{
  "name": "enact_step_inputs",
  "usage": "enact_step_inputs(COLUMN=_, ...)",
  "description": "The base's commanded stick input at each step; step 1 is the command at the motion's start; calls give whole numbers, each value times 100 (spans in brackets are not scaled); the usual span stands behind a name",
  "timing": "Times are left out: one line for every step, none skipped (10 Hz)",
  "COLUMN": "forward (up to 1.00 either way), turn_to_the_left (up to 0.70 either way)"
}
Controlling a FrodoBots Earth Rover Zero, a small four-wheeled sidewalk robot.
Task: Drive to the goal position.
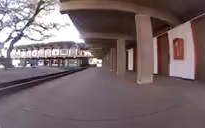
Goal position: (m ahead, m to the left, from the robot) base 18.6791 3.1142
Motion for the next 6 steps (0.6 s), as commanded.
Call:
enact_step_inputs(forward=100, turn_to_the_left=1)
enact_step_inputs(forward=100, turn_to_the_left=1)
enact_step_inputs(forward=100, turn_to_the_left=1)
enact_step_inputs(forward=100, turn_to_the_left=1)
enact_step_inputs(forward=100, turn_to_the_left=1)
enact_step_inputs(forward=100, turn_to_the_left=1)
